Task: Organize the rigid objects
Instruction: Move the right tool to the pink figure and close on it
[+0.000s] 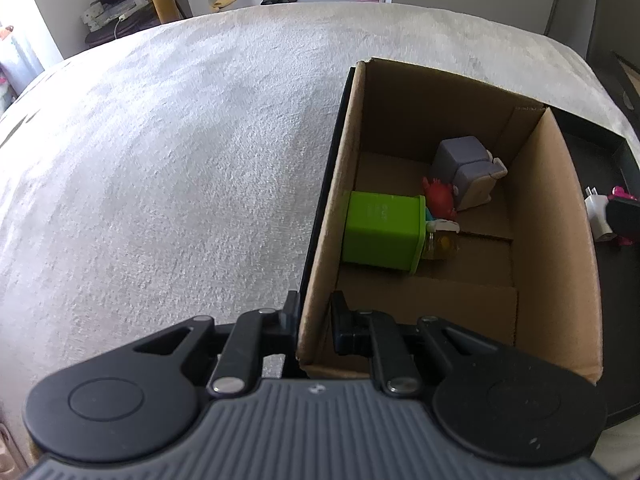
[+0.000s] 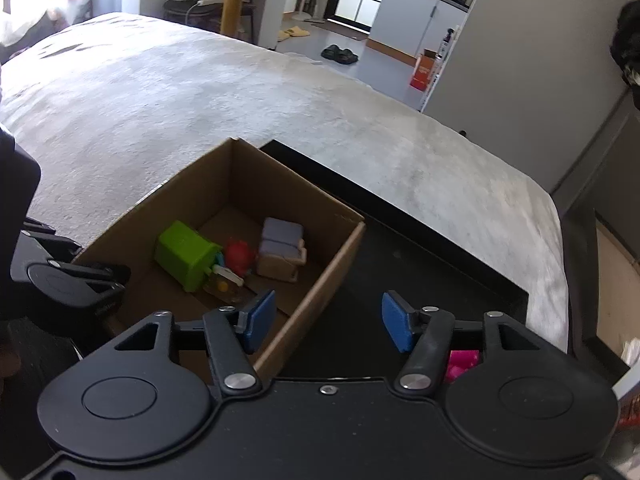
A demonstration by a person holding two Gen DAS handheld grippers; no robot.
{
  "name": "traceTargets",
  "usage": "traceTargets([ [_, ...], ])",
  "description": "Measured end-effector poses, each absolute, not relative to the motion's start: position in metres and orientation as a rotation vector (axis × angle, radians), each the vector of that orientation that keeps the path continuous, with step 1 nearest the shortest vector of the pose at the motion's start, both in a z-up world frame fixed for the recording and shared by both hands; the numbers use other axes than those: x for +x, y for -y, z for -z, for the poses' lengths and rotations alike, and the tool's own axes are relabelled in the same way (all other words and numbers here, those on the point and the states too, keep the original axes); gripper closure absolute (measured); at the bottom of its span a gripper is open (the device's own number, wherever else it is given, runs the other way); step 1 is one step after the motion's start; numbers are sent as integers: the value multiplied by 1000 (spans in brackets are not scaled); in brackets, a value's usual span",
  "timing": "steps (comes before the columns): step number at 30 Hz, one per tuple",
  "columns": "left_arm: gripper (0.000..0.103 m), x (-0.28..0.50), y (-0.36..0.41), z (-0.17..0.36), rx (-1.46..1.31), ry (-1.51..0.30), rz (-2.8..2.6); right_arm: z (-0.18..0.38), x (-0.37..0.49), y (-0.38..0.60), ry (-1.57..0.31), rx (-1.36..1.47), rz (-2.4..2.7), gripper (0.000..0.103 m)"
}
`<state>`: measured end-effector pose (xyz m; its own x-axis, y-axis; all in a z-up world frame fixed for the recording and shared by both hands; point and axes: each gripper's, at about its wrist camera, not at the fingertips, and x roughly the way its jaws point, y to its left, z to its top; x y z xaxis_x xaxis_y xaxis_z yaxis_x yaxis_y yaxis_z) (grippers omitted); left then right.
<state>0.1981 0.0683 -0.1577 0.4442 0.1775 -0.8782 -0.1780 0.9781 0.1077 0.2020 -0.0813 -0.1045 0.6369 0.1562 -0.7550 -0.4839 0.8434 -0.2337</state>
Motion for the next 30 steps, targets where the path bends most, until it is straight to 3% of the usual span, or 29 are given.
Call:
traceTargets([
  [19,84,201,-48,159,155,-1103,-267,127,203,161,-836,-281,-279,40],
  [30,81,205,-32,163,257,-1112,-302,145,219,205,-849,-141,-224,54],
])
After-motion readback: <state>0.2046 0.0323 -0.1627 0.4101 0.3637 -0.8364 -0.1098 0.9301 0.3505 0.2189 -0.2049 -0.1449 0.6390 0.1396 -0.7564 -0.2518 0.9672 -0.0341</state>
